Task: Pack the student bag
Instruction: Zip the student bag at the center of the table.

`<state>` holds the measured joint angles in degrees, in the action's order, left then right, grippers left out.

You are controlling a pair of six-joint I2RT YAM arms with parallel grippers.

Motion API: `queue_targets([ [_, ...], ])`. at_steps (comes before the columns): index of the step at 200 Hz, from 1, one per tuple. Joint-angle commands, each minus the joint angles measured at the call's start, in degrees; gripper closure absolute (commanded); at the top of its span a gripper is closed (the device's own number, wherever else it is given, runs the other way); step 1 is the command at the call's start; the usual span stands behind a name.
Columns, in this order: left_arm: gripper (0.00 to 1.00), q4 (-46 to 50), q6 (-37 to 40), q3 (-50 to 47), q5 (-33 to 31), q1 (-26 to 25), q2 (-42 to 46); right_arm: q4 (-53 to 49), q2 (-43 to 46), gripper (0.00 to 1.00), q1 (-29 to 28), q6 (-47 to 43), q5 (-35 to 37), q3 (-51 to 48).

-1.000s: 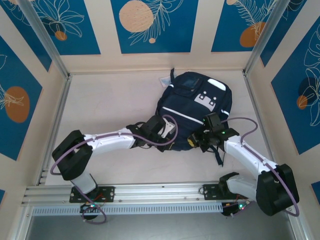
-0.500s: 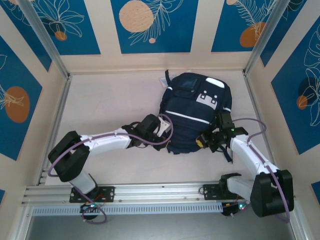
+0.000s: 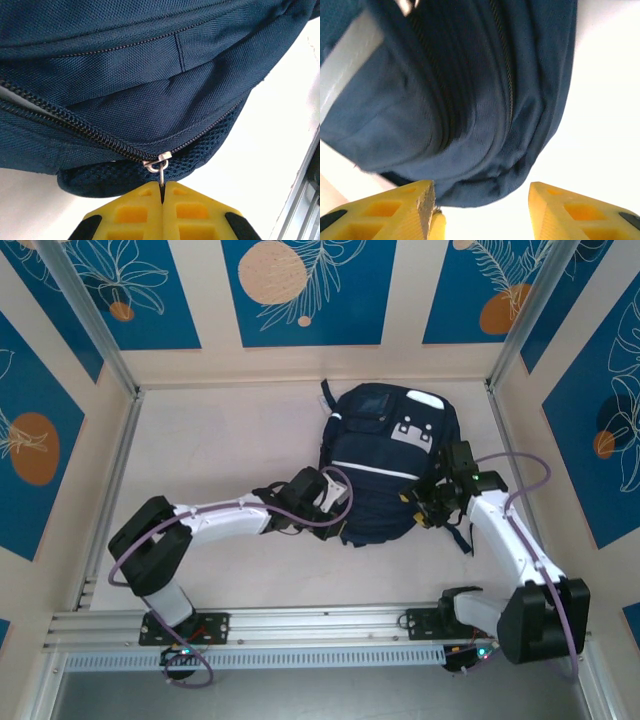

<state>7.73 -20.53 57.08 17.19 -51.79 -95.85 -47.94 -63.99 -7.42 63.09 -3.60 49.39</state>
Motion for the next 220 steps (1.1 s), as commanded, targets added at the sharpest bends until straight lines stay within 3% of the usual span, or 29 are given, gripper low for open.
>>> queue_targets([
  [1, 1.0, 2.0, -1.5, 1.8, 4.9, -1.9, -1.3, -1.1, 4.6, 0.48, -2.9, 13.0, -3.5, -4.6],
  [22, 1.0, 1.5, -1.6, 2.7, 5.7, -2.7, -1.6, 5.4, 7.4, 0.48, -8.3, 24.3, -4.6, -9.8],
  [45, 1.0, 0.4, -2.0, 2.8, 6.4, -3.0, -1.5, 10.4, 6.0, 0.48, -12.6, 30.2, -3.0, -12.1],
  [101, 1.0, 0.1, -1.1, 3.2, 8.3, -4.2, -0.7, 19.0, -3.2, 0.49, -14.6, 29.9, -1.7, -12.7],
  [120, 1.0, 0.0, -1.1, 2.6, 8.3, -4.4, -0.6, 18.6, -5.1, 0.63, -14.8, 28.1, -0.4, -12.2],
  [149, 1.0, 2.3, 0.4, 2.0, 5.0, -4.3, 0.3, 15.2, -4.0, 1.0, -14.9, 25.4, 2.5, -12.2],
  [220, 1.0, 6.8, 3.2, 0.7, -0.4, 0.1, 0.9, 9.2, 1.4, 1.0, -11.3, 18.1, 3.1, -15.6],
])
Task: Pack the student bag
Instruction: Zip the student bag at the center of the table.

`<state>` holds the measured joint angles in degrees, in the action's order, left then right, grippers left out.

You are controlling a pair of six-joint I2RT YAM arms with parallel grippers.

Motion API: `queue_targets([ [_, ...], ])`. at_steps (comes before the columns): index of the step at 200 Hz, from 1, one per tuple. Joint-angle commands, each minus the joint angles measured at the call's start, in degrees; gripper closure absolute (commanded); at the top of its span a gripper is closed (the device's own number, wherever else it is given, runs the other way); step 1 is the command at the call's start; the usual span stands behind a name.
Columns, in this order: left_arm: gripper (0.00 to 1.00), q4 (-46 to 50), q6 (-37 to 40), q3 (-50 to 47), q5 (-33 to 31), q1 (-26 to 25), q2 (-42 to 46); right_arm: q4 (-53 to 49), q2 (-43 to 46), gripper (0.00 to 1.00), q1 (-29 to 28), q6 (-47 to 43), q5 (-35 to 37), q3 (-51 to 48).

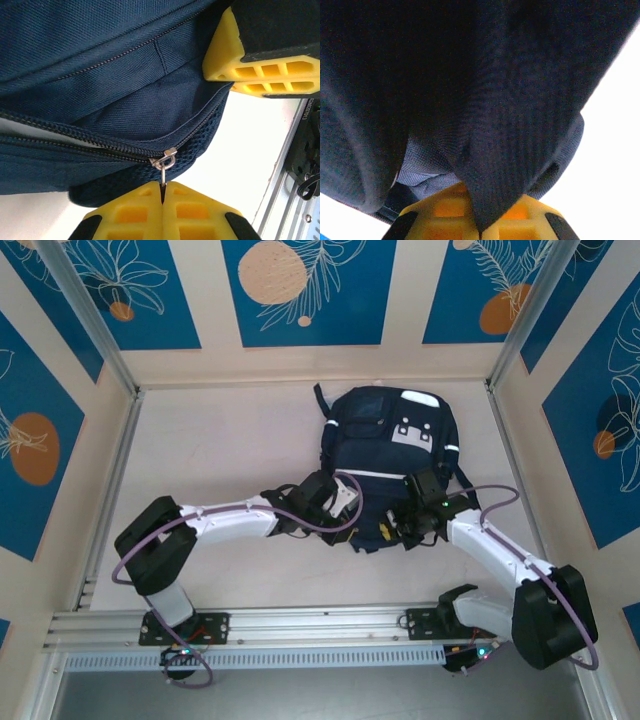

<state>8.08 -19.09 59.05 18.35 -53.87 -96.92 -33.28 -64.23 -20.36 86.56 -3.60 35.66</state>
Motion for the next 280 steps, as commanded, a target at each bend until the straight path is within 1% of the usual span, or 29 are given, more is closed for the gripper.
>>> queue_targets([
  [1, 1.0, 6.5, 1.8, -1.3, -1.6, 2.3, 2.0, -5.5, 1.7, 1.0, 1.7, -5.5, 3.2, -1.9],
  [46, 1.0, 7.6, 3.9, -1.3, -1.9, 6.5, 1.9, -7.1, 3.0, 1.0, 6.2, -10.5, 3.1, -1.3],
  [72, 1.0, 8.0, 4.6, -1.8, -2.1, 8.3, 1.8, -11.3, 2.2, 1.0, 8.7, -15.5, 5.4, 1.4],
  [94, 1.0, 8.0, 5.0, -2.1, -1.7, 8.9, 2.1, -12.5, 1.7, 1.0, 11.9, -19.0, 5.5, 2.5],
  [122, 1.0, 7.3, 4.1, -2.3, -0.3, 8.8, 1.8, -11.1, 0.3, 1.0, 15.5, -22.6, 3.2, 3.8],
  [129, 1.0, 6.8, 3.6, -2.3, 0.4, 8.7, 1.7, -11.4, -0.5, 0.96, 16.0, -23.6, 3.2, 4.8],
  [134, 1.0, 6.4, 3.1, -2.3, 1.0, 8.7, 1.7, -11.6, -1.1, 0.92, 16.2, -24.4, 3.2, 5.4],
  [142, 1.0, 5.9, 2.5, -2.3, 1.7, 8.3, 1.5, -11.9, -1.7, 0.83, 16.3, -25.6, 3.1, 6.6],
  [151, 1.0, 5.4, 1.8, -2.0, 2.6, 7.8, 1.1, -12.5, -2.0, 0.69, 16.2, -26.1, 2.7, 7.8],
  [160, 1.0, 5.4, 1.4, -1.5, 3.3, 7.2, 0.4, -13.2, -1.7, 0.6, 16.1, -26.0, 2.1, 8.8],
  [169, 1.0, 5.0, 0.6, -1.2, 3.6, 6.6, -0.2, -14.5, -1.1, 0.53, 15.6, -24.7, 1.8, 9.8],
  [179, 1.0, 3.9, -0.5, -1.1, 4.1, 6.1, -0.4, -15.9, 0.1, 0.5, 15.0, -22.4, 1.0, 10.6],
  [202, 1.0, 2.3, -2.2, -0.7, 5.6, 4.9, -0.6, -18.1, 3.9, 0.5, 13.1, -12.7, -1.0, 9.7],
  [219, 1.0, 2.2, -2.4, 0.1, 6.7, 3.7, -0.7, -17.7, 6.5, 0.5, 10.0, -5.1, -2.4, 7.7],
  [232, 1.0, 2.3, -2.4, 0.6, 7.2, 3.1, -0.6, -16.1, 7.6, 0.5, 6.5, 0.6, -2.9, 6.4],
  [249, 1.0, 2.0, -2.8, 0.9, 8.1, 2.3, -0.6, -11.0, 7.3, 0.49, 2.1, 6.7, -3.9, 4.3],
  [265, 1.0, 1.3, -2.9, 1.3, 9.3, 1.5, -0.7, -7.8, 6.0, 0.47, -0.1, 9.0, -3.5, 3.3],
  [280, 1.0, 0.7, -2.3, 2.0, 10.9, 0.4, -1.0, -6.5, 4.8, 0.45, -0.6, 9.8, -2.9, 2.8],
])
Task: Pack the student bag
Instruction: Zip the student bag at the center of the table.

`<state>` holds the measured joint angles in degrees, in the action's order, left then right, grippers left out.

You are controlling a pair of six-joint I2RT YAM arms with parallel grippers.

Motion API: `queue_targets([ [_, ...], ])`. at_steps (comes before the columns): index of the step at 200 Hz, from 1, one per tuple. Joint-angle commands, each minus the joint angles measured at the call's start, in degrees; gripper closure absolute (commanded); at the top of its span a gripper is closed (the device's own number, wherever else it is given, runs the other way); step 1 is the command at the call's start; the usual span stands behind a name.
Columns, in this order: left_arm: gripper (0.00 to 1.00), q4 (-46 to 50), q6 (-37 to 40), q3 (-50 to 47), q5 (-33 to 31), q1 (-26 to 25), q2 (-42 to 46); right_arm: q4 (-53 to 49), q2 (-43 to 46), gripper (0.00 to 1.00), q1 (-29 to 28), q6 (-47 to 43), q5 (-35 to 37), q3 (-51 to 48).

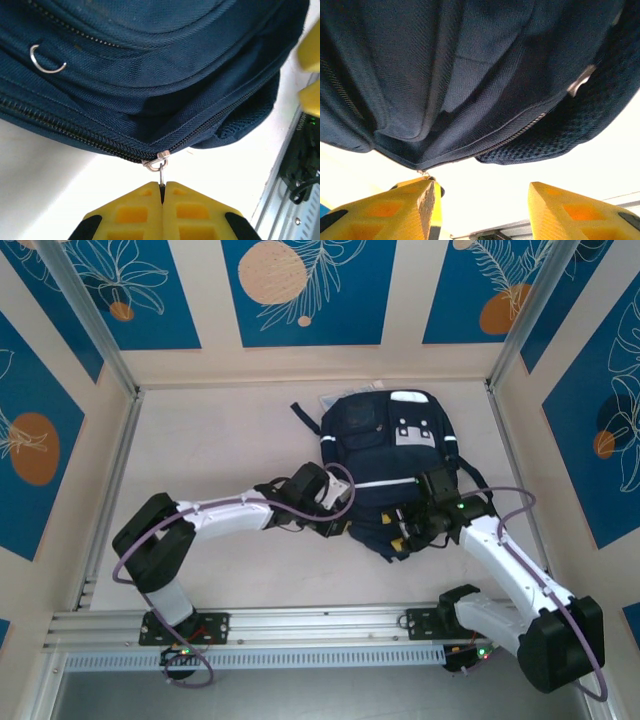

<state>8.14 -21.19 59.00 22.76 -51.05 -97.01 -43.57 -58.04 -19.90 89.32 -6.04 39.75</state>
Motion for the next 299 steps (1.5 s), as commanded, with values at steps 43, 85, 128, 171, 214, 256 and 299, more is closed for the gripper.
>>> queue_targets([
  [43, 1.0, 3.2, 3.3, 4.7, 7.0, -5.2, -1.3, 5.1, -4.6, 0.43, -1.4, 6.3, 0.8, -2.0],
  [85, 1.0, 5.0, 4.4, 5.0, 4.4, -5.2, -1.1, -2.1, -9.0, 0.56, -3.2, 4.5, 3.5, -2.0],
  [128, 1.0, 7.1, 5.8, 5.0, 3.0, -5.1, -2.0, -4.4, -7.7, 0.92, -0.7, 0.3, 7.1, -3.3],
  [171, 1.0, 10.6, 7.8, 3.6, -3.4, -2.8, -2.3, -5.8, -5.5, 1.0, 4.8, -5.4, 7.0, -3.0],
  [214, 1.0, 12.8, 10.2, 2.8, -7.4, 0.4, -1.7, -5.6, -4.3, 1.0, 9.2, -9.8, 5.8, -3.0],
  [256, 1.0, 13.5, 10.8, 3.4, -7.9, 2.6, -1.9, -5.6, -5.1, 1.0, 14.0, -18.1, 6.4, -1.4],
  [299, 1.0, 11.2, 9.0, 3.6, -2.6, 2.0, -2.0, -3.4, -7.9, 0.93, 18.4, -29.6, 6.6, 2.0],
])
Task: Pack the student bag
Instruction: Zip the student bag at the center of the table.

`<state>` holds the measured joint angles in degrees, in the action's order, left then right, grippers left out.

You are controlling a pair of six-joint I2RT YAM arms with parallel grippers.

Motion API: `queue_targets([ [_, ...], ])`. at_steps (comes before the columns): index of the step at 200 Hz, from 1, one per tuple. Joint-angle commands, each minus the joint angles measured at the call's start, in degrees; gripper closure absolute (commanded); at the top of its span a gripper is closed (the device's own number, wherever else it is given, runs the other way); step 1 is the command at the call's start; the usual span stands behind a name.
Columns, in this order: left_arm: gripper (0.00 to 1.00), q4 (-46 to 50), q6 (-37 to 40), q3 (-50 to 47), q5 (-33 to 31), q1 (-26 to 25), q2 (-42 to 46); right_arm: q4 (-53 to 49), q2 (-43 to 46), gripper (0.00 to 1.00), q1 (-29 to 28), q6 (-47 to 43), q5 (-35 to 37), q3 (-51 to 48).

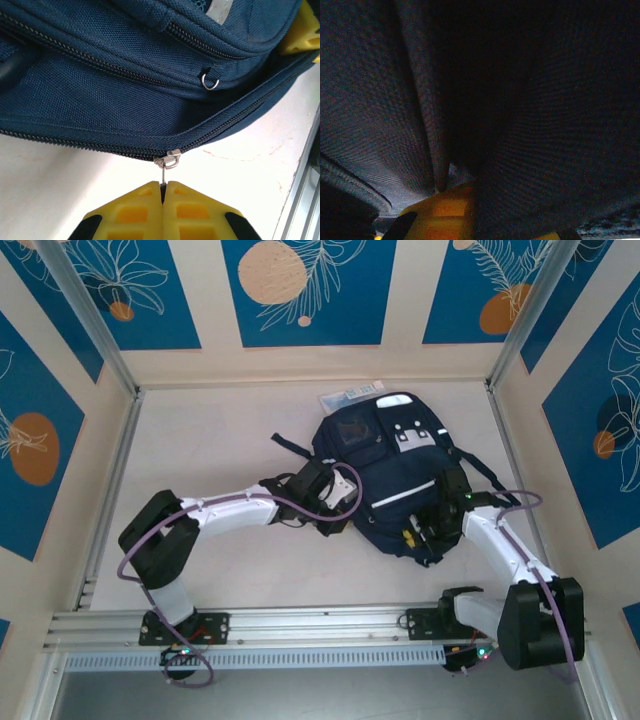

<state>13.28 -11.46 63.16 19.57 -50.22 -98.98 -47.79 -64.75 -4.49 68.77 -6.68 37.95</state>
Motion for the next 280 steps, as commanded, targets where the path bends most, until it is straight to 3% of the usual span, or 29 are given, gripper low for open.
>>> queue_targets([
  [1, 1.0, 6.0, -0.7, -0.6, 0.7, 1.1, 0.0, 0.7, -1.2, 0.93, 3.0, -9.2, 7.5, 4.0],
  [13, 1.0, 5.7, -1.1, 0.2, 1.1, 0.1, -0.3, 0.0, -1.1, 0.85, 3.1, -10.3, 8.3, 5.9],
  [24, 1.0, 5.6, -1.5, 1.0, 1.4, -0.7, -0.7, 0.0, -0.7, 0.66, 3.0, -10.5, 7.0, 7.3],
  [30, 1.0, 5.4, -1.9, 1.3, 1.5, -1.0, -0.9, -0.2, -0.4, 0.6, 2.8, -10.1, 6.3, 7.8],
  [55, 1.0, 4.0, -3.9, 2.1, 2.6, -2.2, -1.1, -1.8, 2.6, 0.5, 1.3, -5.3, 3.5, 9.1],
  [105, 1.0, 2.1, -6.6, 2.1, 3.9, -4.5, -1.2, 0.7, 10.9, 0.53, -6.5, 19.8, -1.6, 2.1],
  [146, 1.0, 1.4, -7.3, 2.4, 3.9, -6.1, -1.5, 3.1, 6.4, 0.5, -15.9, 28.5, -0.5, 3.0],
  [191, 1.0, 1.8, -7.0, 2.4, 3.6, -6.4, -0.7, 5.3, 1.5, 0.45, -19.1, 29.2, 2.2, 3.4],
  [255, 1.0, 1.7, -7.1, 1.7, 3.0, -6.4, -0.6, 0.9, -7.6, 0.51, -21.5, 25.5, 6.6, 5.7],
  [267, 1.0, 2.1, -6.8, 2.0, 2.8, -6.3, -0.7, 0.7, -9.2, 0.57, -21.5, 23.5, 7.6, 6.5],
  [280, 1.0, 2.7, -6.5, 2.2, 2.2, -6.2, -0.7, 0.3, -10.2, 0.7, -21.3, 21.8, 8.8, 7.1],
])
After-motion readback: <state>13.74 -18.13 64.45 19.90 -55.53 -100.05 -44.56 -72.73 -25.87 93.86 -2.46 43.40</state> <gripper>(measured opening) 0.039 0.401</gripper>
